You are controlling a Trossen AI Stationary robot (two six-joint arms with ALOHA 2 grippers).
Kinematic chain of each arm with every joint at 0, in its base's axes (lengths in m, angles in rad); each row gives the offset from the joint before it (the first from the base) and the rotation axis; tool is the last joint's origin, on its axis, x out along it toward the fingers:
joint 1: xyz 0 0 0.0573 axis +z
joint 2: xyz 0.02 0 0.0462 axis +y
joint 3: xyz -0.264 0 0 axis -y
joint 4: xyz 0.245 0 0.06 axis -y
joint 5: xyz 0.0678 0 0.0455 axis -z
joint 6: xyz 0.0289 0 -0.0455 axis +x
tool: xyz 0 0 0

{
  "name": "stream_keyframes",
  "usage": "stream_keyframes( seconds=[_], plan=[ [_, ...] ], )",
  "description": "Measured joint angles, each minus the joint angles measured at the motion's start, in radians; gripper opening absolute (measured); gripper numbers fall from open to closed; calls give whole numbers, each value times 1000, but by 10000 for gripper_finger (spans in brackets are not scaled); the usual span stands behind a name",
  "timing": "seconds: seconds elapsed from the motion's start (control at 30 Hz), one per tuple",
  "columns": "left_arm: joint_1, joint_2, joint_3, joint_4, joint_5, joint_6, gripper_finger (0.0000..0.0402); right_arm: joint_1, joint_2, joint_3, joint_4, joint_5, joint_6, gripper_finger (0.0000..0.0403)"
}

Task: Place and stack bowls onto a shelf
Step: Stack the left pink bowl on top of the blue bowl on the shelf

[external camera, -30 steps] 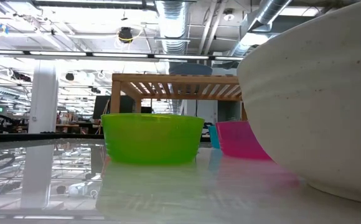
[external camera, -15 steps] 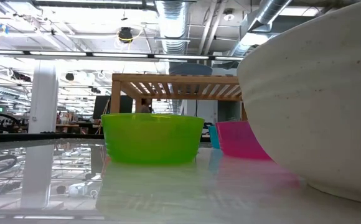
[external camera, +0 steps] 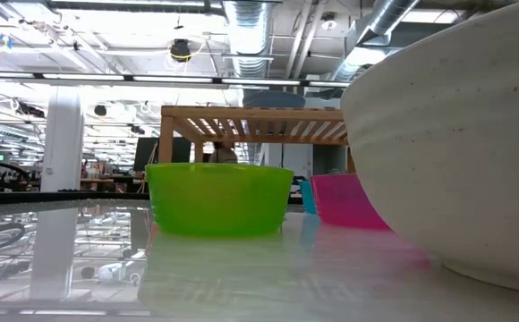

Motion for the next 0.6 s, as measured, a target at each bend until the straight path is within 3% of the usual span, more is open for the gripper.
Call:
stream_keyframes(
  seconds=[0.13,0.3,0.6],
  plan=[
    [1,4,0,-6,35,38,127,0,0,0,0,0,-5,103],
    [1,4,0,-4,18,95,18,0,0,0,0,0,-7,103],
    [52,9,32,-13,55,285,1,-1,0,0,0,1,-9,103]
  ],
)
